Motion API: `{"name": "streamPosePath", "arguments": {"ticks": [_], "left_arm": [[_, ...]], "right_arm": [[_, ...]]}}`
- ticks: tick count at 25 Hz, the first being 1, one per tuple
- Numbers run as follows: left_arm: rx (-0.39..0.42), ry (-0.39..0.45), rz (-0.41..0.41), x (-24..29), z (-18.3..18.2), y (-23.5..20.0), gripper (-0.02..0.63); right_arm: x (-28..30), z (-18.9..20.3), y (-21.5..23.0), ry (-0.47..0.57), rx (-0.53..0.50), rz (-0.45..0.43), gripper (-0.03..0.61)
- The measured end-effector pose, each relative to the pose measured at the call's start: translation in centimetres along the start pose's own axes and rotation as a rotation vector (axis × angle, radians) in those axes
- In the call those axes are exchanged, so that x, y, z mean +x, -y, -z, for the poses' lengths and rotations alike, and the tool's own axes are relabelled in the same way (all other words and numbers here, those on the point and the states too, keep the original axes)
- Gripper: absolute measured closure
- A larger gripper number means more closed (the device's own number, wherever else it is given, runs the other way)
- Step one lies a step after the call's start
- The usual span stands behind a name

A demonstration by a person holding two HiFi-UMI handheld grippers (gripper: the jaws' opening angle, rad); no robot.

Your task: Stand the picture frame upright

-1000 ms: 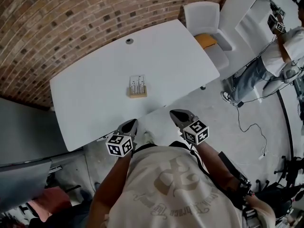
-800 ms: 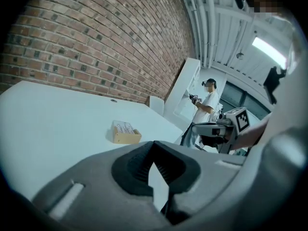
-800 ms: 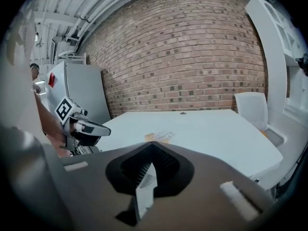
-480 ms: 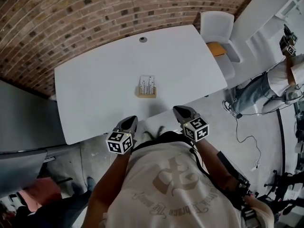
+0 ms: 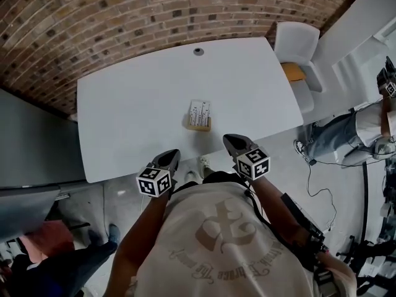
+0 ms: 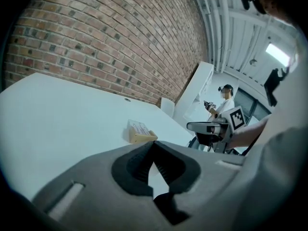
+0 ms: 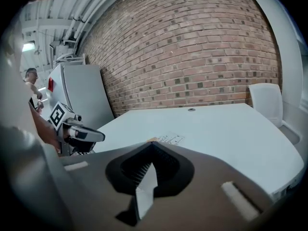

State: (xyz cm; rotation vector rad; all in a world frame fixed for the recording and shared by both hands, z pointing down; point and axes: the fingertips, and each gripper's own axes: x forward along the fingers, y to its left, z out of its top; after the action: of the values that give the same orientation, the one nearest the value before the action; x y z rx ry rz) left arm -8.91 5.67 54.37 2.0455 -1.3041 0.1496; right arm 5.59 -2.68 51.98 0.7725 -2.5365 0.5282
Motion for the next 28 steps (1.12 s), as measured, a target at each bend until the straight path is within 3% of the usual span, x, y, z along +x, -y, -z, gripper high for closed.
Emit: {"name": "streamPosePath", "arguments": {"ticks": [6,18,28], "left_arm": [[-0.056,-0.008,-0.020,1.3,-1.1,-2.0,0.612],[-0.053,-0.083,-0.030,7.0,-4.0,-3.9,0.612],[-0.084,-0.198,-0.037,10.6,-3.9,-5.5,0.612]], "right_arm": [[3.0,-0.7,1.8,-0.050,0.042,-0.028,0.571],[7.7,0.0,4.8,-0.177,0.104,-0.108,0.572],[10.8,1.6,5.7,-0.317,0.218,-0.166,0.571]]}}
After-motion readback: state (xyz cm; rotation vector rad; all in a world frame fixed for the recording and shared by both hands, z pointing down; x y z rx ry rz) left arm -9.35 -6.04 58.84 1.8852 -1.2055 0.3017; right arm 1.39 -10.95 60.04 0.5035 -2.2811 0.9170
